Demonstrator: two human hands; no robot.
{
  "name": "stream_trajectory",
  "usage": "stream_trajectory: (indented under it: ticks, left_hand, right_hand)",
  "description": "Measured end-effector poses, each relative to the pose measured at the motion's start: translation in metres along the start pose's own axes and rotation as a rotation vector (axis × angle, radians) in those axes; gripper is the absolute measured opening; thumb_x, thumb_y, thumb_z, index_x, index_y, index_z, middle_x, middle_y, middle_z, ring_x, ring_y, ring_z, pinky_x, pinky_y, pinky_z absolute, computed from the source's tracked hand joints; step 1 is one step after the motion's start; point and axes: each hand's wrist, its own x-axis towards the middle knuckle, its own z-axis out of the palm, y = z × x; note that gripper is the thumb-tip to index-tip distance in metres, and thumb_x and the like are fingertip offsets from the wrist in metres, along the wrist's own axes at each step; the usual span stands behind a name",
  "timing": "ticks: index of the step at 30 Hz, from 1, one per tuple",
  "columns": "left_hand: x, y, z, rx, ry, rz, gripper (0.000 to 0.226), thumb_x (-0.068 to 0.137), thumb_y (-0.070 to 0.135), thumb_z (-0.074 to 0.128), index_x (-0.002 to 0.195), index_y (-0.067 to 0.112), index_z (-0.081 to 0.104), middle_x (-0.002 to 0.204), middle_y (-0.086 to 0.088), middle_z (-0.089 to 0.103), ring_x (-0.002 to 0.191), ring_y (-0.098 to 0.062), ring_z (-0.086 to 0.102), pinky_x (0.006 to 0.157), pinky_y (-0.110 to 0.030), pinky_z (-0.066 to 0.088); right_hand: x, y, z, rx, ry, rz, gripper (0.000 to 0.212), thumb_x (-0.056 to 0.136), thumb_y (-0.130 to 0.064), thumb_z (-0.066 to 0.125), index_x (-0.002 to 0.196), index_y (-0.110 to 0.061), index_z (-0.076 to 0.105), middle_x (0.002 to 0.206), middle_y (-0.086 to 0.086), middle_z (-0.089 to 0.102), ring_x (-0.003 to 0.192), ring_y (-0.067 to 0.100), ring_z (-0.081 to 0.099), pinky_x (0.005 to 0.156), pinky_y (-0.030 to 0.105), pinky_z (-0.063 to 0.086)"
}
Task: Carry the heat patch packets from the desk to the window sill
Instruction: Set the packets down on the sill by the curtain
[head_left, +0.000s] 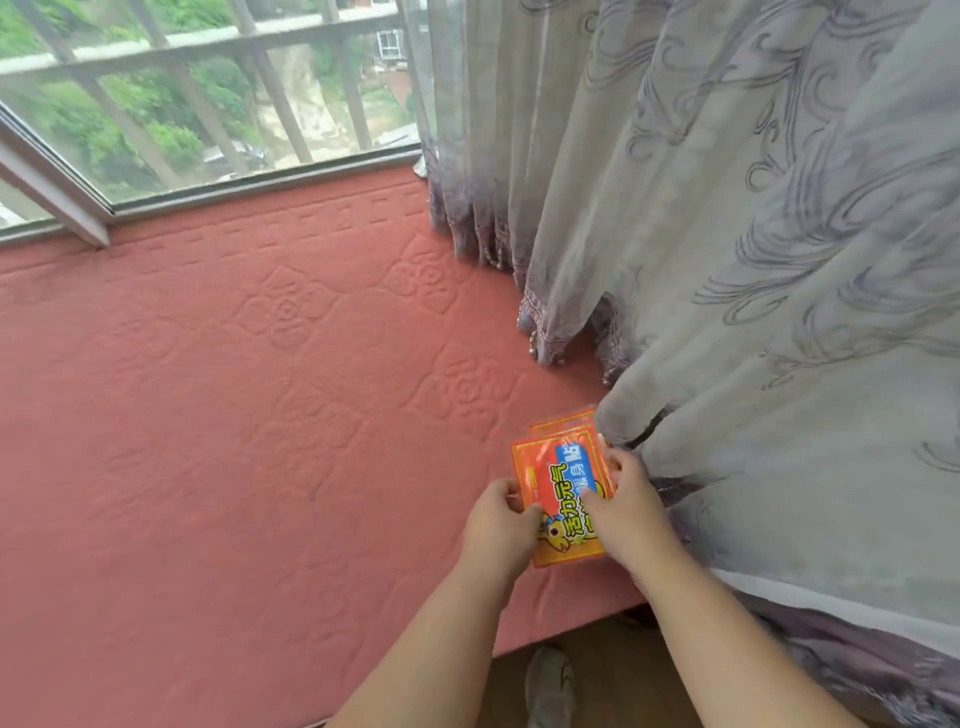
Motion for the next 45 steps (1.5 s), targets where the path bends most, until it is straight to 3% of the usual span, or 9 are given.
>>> stream_trajectory:
  ticks: [6, 10, 14, 20, 23, 30, 35, 39, 45]
  left_hand:
    - [0.038, -0.005, 0.024, 0.120, 0.125, 0.079, 0.024, 0.093, 0.029, 0.068, 0.112, 0.015, 0.065, 0.099, 0.000, 0.070, 0.099, -0.025, 0.069, 0.085, -0.035, 0.054]
    - [0.054, -0.005, 0.028, 0.322, 0.146, 0.148, 0.044, 0.089, 0.035, 0.069, 0.128, 0.014, 0.063, 0.122, -0.008, 0.064, 0.118, -0.029, 0.060, 0.099, -0.038, 0.047]
    - [0.039, -0.013, 0.035, 0.428, 0.143, 0.257, 0.097, 0.082, 0.037, 0.075, 0.160, 0.010, 0.023, 0.152, -0.010, 0.040, 0.141, -0.029, 0.037, 0.117, -0.036, 0.029]
    - [0.031, -0.038, 0.037, 0.607, 0.051, 0.449, 0.119, 0.076, 0.032, 0.077, 0.163, 0.025, -0.003, 0.163, 0.002, 0.021, 0.144, -0.023, 0.030, 0.117, -0.034, 0.034]
    - [0.031, -0.041, 0.035, 0.695, 0.050, 0.487, 0.115, 0.078, 0.020, 0.070, 0.163, 0.032, -0.007, 0.167, 0.001, 0.017, 0.146, -0.024, 0.026, 0.118, -0.035, 0.034]
    - [0.035, -0.041, 0.054, 0.711, 0.152, 0.546, 0.093, 0.081, 0.026, 0.067, 0.161, 0.015, 0.023, 0.159, -0.005, 0.044, 0.133, -0.028, 0.049, 0.105, -0.040, 0.049]
    - [0.037, -0.037, 0.060, 0.687, 0.150, 0.567, 0.088, 0.081, 0.027, 0.066, 0.160, 0.015, 0.027, 0.160, -0.002, 0.043, 0.130, -0.027, 0.049, 0.106, -0.038, 0.047]
    - [0.034, -0.031, 0.064, 0.588, 0.059, 0.512, 0.086, 0.089, 0.019, 0.065, 0.163, 0.019, 0.019, 0.167, 0.000, 0.028, 0.143, -0.024, 0.036, 0.117, -0.031, 0.032]
    - [0.039, -0.025, 0.067, 0.616, 0.004, 0.513, 0.084, 0.092, 0.019, 0.066, 0.163, 0.020, 0.020, 0.170, -0.001, 0.020, 0.143, -0.026, 0.037, 0.118, -0.031, 0.029]
  right_hand:
    - [0.034, 0.018, 0.009, -0.085, 0.022, -0.075, 0.060, 0.093, -0.011, 0.066, 0.150, -0.022, 0.049, 0.146, 0.005, 0.061, 0.131, 0.026, 0.060, 0.109, 0.042, 0.049]
    - [0.043, 0.027, 0.008, -0.195, 0.025, -0.116, 0.063, 0.093, -0.018, 0.069, 0.152, -0.022, 0.049, 0.151, 0.004, 0.057, 0.138, 0.026, 0.053, 0.112, 0.037, 0.043]
    - [0.047, 0.035, 0.011, -0.324, 0.011, -0.170, 0.080, 0.090, -0.030, 0.075, 0.159, -0.020, 0.037, 0.166, 0.003, 0.035, 0.151, 0.028, 0.036, 0.123, 0.039, 0.030]
    - [0.052, 0.061, 0.011, -0.396, -0.046, -0.279, 0.111, 0.070, -0.032, 0.077, 0.164, -0.029, 0.019, 0.170, -0.003, 0.025, 0.154, 0.026, 0.031, 0.122, 0.046, 0.035]
    - [0.049, 0.069, 0.007, -0.508, -0.065, -0.244, 0.118, 0.074, -0.015, 0.077, 0.166, -0.027, 0.005, 0.173, -0.004, 0.013, 0.154, 0.028, 0.025, 0.125, 0.041, 0.028]
    - [0.066, 0.069, 0.007, -0.522, 0.047, -0.319, 0.096, 0.078, -0.002, 0.071, 0.162, -0.022, 0.029, 0.163, 0.002, 0.039, 0.140, 0.034, 0.043, 0.117, 0.043, 0.039]
    - [0.068, 0.068, 0.000, -0.482, 0.062, -0.320, 0.095, 0.077, 0.005, 0.067, 0.162, -0.022, 0.033, 0.162, 0.005, 0.042, 0.142, 0.032, 0.044, 0.117, 0.040, 0.040]
    - [0.068, 0.069, -0.006, -0.411, 0.088, -0.324, 0.100, 0.074, 0.009, 0.069, 0.161, -0.026, 0.035, 0.155, 0.010, 0.049, 0.139, 0.034, 0.048, 0.112, 0.040, 0.044]
    - [0.067, 0.073, -0.008, -0.434, 0.066, -0.292, 0.097, 0.078, 0.008, 0.067, 0.163, -0.019, 0.031, 0.166, 0.005, 0.035, 0.151, 0.027, 0.037, 0.121, 0.034, 0.034]
